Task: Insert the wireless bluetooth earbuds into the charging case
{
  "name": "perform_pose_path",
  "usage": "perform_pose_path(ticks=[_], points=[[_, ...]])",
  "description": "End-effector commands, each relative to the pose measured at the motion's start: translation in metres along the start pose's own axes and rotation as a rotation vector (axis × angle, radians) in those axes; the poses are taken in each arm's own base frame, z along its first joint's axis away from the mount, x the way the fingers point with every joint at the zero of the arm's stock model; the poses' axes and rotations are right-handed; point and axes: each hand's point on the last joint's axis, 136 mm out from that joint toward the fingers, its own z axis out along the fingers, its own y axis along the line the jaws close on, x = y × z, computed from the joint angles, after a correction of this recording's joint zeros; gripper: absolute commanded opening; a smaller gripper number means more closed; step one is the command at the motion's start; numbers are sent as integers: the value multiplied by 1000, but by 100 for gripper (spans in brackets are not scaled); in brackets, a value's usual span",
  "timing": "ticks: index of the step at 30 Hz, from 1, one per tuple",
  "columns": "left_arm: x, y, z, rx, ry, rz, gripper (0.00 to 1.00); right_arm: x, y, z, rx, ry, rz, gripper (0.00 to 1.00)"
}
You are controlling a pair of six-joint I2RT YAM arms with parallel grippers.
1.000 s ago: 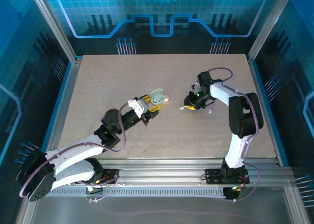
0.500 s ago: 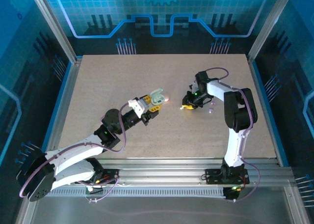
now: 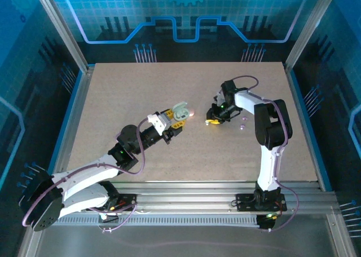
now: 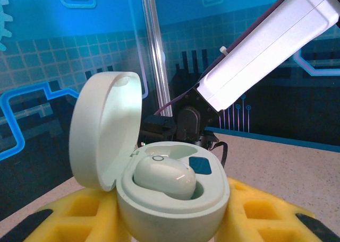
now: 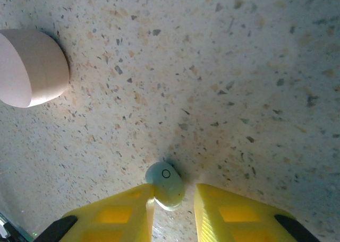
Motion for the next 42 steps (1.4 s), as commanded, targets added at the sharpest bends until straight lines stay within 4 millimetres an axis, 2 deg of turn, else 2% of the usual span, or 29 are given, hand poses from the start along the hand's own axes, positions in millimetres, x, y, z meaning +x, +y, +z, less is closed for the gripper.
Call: perform_pose_path(ticks=[1, 9, 15, 19, 23, 31, 34, 38, 42], points=[[-4, 2, -4, -20, -16, 17, 36, 8, 3, 11, 7, 57, -23, 29], [-2, 2, -4, -20, -10, 15, 36, 9, 8, 16, 30, 76, -59, 31], [-2, 2, -3, -20, -12, 14, 36, 11, 10, 19, 69, 86, -91, 28], [-2, 3, -4, -27, -12, 15, 36, 13, 4, 15, 186, 82, -136, 24], [-3, 7, -6, -50, -17, 23, 36, 17, 0, 3, 306, 53, -189, 21], [-5, 14, -10, -96, -20, 44, 36, 43, -33, -33, 554, -12, -179, 21], [-6, 17, -11, -112, -26, 52, 36, 53, -40, -40, 606, -23, -179, 22], [-6, 18, -11, -118, -21, 58, 36, 64, -38, -38, 629, -11, -203, 22], [-5, 17, -10, -115, -20, 51, 36, 71, -36, -28, 654, 15, -226, 23]])
